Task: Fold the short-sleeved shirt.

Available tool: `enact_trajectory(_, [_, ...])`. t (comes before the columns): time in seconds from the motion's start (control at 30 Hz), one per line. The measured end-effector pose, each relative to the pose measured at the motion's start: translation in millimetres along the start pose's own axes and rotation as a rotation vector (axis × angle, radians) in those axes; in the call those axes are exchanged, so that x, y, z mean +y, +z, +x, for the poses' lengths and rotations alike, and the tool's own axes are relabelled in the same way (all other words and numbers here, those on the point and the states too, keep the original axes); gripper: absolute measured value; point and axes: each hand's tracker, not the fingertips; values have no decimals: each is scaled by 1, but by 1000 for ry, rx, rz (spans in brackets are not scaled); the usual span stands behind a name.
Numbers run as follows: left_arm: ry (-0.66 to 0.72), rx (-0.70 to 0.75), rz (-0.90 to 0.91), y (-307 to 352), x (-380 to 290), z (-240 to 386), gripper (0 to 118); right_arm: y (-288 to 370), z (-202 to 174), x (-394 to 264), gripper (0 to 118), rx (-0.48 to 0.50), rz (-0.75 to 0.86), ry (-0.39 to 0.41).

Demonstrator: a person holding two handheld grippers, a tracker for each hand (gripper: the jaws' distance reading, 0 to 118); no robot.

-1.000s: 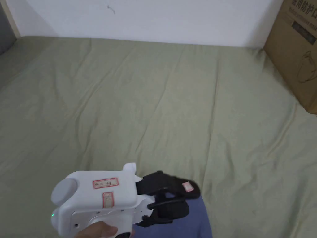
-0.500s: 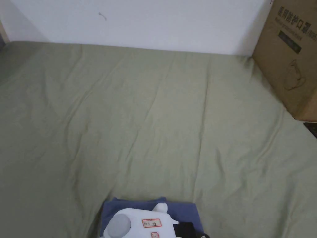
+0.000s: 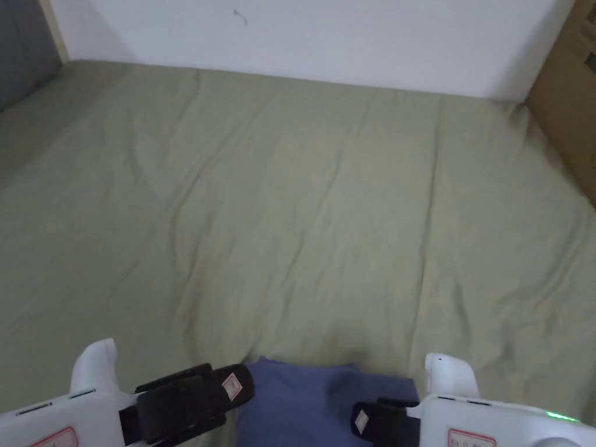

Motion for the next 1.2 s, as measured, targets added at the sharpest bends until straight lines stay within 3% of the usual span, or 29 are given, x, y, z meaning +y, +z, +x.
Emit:
enact_trajectory(0.07, [32,14,-21,-1,-2,-11,81,-30,7,1,0,11,-104,-50])
enact_trajectory(0.13, [69,6,-56,-7,-2,-19,89,-61,20,-5,0,-76,-211,-84])
enact_trajectory(0.2, [90,-12,-93,-20,-4,-24,93,-60,34,-9,0,66,-121,-176])
enact_trajectory(0.3, [105,-14,-164,-44,-5,-30,95,-50,47,-11,0,110,-135,-294])
enact_trajectory(0.57, [82,14,-364,-106,-14,-49,95,-47,41,-14,0,99,-120,-248])
enact_trajectory(0.6, [58,15,-370,-109,-15,-48,90,-46,42,-14,0,101,-119,-248])
enact_trajectory(0.63, [70,16,-360,-113,-16,-47,73,-46,42,-14,0,104,-117,-250])
enact_trajectory(0.67, [129,31,-321,-113,-18,-46,32,-43,39,-15,0,103,-113,-253])
enact_trajectory(0.73, [215,113,-313,-106,-16,-51,28,-34,32,-15,0,83,-115,-251])
enact_trajectory(0.83, [330,-10,-392,-97,-3,-69,28,-13,24,-17,0,52,-94,-217])
enact_trajectory(0.93, [262,72,-396,-80,21,-72,28,8,21,-17,0,9,-72,-191])
enact_trajectory(1.07, [130,160,-390,-39,69,-76,28,23,26,-20,0,-51,-29,-245])
enact_trajectory(1.2, [-18,346,-373,17,123,-91,28,23,21,-23,0,-116,-32,-252])
